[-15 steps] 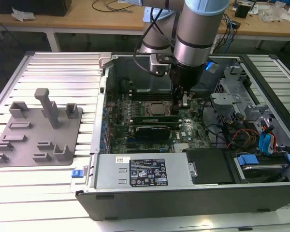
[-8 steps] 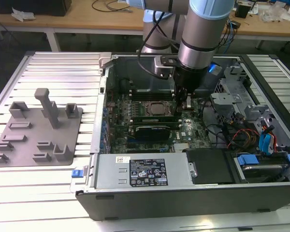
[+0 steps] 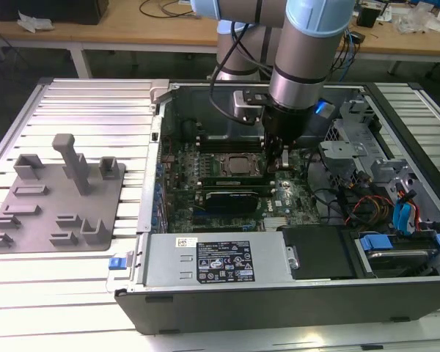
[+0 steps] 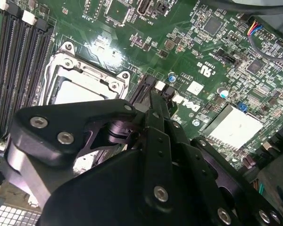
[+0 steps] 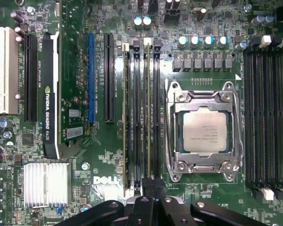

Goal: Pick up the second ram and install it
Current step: 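Press down the second ram until it locks into place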

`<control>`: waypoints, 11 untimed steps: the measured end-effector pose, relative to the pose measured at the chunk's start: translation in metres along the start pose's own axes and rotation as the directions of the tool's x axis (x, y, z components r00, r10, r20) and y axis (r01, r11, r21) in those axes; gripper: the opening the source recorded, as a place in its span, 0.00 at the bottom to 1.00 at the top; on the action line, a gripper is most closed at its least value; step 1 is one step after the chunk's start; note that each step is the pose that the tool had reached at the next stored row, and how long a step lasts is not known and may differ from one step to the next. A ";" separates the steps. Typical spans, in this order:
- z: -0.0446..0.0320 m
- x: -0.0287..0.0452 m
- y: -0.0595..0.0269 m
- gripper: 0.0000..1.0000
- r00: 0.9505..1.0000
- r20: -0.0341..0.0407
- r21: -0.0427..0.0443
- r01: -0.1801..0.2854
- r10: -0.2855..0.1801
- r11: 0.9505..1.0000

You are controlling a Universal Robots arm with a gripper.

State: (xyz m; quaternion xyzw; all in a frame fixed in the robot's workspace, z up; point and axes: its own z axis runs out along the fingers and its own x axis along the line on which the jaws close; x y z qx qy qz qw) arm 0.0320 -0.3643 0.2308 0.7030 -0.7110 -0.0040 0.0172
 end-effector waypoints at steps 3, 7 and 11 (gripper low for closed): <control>0.0019 0.0000 0.0000 0.08 1.000 0.000 0.000 0.000 0.000 1.000; 0.0017 -0.0001 -0.0001 0.08 1.000 0.000 0.000 0.000 0.000 1.000; -0.0127 0.0002 0.0004 0.08 1.000 -0.004 0.000 0.000 0.000 1.000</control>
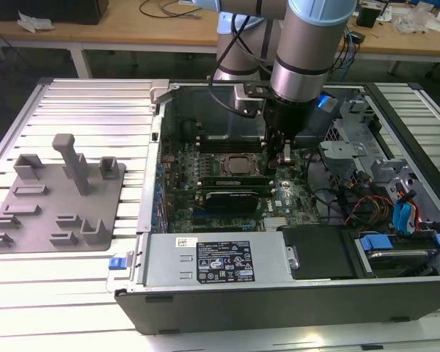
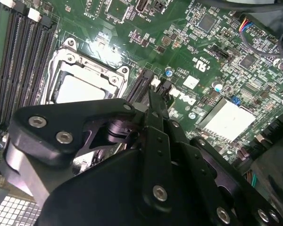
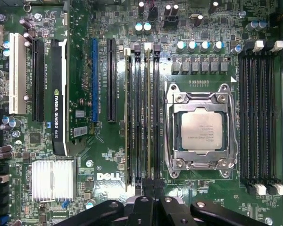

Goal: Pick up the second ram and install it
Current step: 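Press down the second ram until it locks into place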

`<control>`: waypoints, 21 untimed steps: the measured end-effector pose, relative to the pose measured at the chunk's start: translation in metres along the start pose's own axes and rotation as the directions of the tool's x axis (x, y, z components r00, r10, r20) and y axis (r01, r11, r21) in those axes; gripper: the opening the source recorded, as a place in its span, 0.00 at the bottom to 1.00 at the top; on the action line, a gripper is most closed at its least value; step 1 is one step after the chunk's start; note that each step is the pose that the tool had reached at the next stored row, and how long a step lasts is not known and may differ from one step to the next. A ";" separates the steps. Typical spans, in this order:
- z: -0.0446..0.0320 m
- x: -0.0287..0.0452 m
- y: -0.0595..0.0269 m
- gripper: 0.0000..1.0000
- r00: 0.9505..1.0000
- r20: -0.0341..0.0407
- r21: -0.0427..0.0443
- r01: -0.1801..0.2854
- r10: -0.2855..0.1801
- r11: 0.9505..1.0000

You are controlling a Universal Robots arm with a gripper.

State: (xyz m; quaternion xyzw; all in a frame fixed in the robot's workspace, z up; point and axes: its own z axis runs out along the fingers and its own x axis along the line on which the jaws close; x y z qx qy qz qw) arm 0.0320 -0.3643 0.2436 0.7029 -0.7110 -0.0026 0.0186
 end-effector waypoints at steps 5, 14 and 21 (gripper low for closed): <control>0.0001 0.0001 0.0101 0.08 1.000 0.000 0.000 0.000 0.000 1.000; 0.0007 -0.0004 0.0292 0.08 1.000 0.000 0.001 0.000 0.000 1.000; 0.0012 -0.0004 0.0434 0.08 1.000 0.000 0.001 0.000 0.000 1.000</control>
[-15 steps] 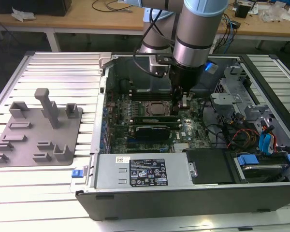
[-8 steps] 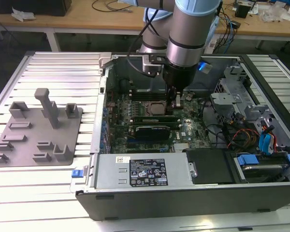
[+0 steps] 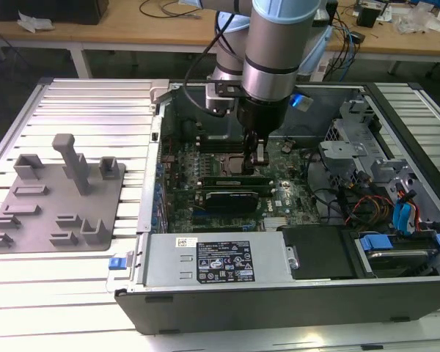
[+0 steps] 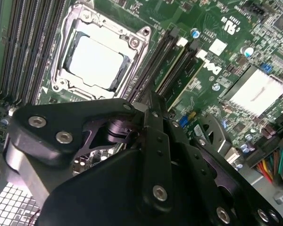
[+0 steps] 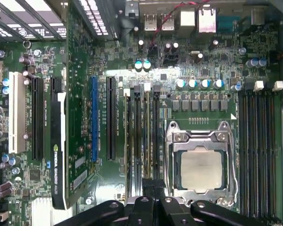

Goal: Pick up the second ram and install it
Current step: 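Press down the second ram until it locks into place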

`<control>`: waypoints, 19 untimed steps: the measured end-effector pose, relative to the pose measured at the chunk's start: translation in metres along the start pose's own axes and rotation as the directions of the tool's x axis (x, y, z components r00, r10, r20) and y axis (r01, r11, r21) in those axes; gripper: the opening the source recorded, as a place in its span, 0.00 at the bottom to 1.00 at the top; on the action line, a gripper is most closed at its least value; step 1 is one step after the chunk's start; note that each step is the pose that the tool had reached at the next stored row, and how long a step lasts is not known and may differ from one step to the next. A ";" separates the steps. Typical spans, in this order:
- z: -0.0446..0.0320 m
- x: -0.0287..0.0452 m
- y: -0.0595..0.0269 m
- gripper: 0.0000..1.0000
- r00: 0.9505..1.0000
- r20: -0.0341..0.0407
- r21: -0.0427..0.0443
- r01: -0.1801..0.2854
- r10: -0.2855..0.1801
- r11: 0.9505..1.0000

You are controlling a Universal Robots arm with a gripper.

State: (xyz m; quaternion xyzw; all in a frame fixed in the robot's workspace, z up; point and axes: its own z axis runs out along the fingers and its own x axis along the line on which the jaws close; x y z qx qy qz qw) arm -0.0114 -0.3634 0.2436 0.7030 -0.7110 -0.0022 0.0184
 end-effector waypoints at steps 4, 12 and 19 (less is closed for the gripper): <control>0.0003 0.0001 0.0088 0.08 1.000 0.000 0.000 0.000 0.000 1.000; 0.0009 0.0000 0.0259 0.08 1.000 0.000 0.000 0.000 0.000 1.000; 0.0016 0.0001 0.0392 0.08 1.000 0.000 0.000 0.000 0.000 1.000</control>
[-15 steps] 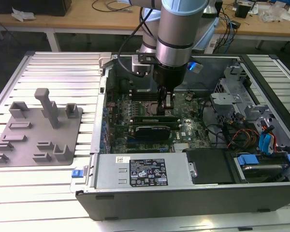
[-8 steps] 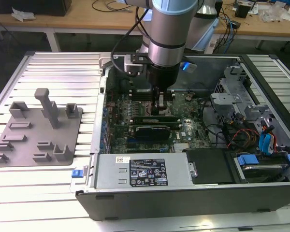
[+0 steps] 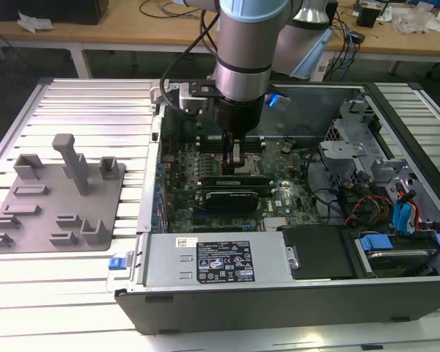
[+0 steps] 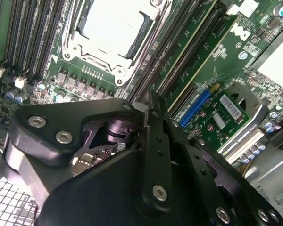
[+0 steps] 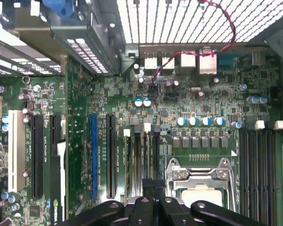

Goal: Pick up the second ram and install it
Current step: 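Press down the second ram until it locks into place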

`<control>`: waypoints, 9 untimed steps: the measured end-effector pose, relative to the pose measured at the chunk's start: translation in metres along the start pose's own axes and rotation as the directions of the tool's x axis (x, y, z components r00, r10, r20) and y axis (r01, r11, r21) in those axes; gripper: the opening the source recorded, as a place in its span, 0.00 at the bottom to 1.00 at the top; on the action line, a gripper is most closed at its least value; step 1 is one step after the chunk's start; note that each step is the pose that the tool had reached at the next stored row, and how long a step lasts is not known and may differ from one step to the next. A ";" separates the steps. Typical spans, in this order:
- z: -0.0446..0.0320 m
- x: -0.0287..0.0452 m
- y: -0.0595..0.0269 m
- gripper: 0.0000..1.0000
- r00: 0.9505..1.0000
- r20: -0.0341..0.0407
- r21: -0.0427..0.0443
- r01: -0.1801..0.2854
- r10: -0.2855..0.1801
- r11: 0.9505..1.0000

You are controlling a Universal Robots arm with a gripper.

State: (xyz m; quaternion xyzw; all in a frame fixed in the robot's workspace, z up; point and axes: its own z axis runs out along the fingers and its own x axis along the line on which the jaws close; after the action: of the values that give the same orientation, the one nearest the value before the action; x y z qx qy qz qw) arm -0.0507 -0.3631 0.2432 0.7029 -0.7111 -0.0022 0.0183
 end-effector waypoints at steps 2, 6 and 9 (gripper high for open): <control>0.0002 0.0000 0.0033 0.08 1.000 0.000 0.000 0.000 0.000 1.000; 0.0005 0.0001 0.0078 0.08 1.000 0.000 0.000 0.000 0.000 1.000; 0.0020 0.0001 0.0086 0.08 1.000 0.000 0.000 0.000 0.000 1.000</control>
State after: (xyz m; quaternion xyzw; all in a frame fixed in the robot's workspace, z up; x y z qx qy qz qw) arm -0.0593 -0.3631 0.2414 0.7029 -0.7111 -0.0021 0.0182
